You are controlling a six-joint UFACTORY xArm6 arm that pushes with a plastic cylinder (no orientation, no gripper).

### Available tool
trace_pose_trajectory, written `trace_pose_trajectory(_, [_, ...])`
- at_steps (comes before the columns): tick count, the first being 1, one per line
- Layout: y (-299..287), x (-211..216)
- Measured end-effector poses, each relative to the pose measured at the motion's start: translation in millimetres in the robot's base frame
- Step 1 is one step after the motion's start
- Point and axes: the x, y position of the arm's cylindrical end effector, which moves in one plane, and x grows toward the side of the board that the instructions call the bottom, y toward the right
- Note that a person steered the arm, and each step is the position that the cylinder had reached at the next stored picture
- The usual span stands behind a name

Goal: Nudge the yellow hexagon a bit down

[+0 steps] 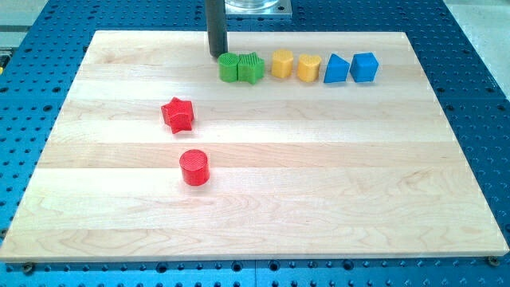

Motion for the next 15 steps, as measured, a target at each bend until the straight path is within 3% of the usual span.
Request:
trace_pose_trajectory(1, [68, -33])
trace_pose_trajectory(2, [153, -38])
trace_pose_trajectory(3, [178, -35])
trace_pose_trajectory(7, [113, -21])
trace_pose_trajectory(9, [113, 7])
trace_pose_trajectory(10, [113, 42])
trace_pose_trajectory(12, [113, 47])
trace_pose_trajectory(13, [98, 15])
trace_pose_trajectory(15, [-41, 0])
